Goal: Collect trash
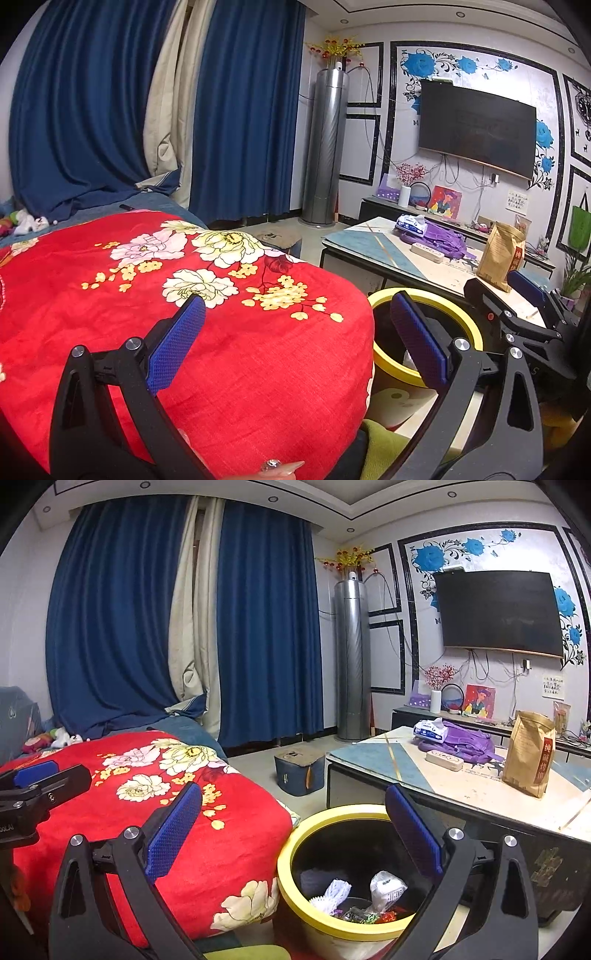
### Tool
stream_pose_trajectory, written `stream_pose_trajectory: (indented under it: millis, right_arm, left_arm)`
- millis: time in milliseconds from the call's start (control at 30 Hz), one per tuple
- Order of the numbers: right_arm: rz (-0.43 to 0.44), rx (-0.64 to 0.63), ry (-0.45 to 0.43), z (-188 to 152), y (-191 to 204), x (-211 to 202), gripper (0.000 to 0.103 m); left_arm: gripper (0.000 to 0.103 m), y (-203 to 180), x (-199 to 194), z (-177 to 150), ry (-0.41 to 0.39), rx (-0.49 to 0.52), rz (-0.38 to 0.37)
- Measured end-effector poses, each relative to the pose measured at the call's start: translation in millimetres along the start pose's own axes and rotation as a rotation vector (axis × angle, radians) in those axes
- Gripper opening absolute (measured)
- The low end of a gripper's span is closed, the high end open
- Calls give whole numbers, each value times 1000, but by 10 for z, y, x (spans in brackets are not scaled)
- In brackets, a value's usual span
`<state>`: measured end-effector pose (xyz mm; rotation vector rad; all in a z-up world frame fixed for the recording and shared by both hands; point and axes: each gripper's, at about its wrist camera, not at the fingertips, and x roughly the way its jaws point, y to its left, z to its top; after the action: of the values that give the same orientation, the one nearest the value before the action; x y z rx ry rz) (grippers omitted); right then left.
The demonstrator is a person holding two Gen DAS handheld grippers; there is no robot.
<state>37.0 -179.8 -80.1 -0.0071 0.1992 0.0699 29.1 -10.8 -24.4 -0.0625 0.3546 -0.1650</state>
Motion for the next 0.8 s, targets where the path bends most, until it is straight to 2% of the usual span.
stream_pose_trajectory:
  millis: [800]
  right_arm:
    - [-7,20,3,-33,5,34,97]
  left_arm:
    - [92,-8,-6,-5,0,0,-2]
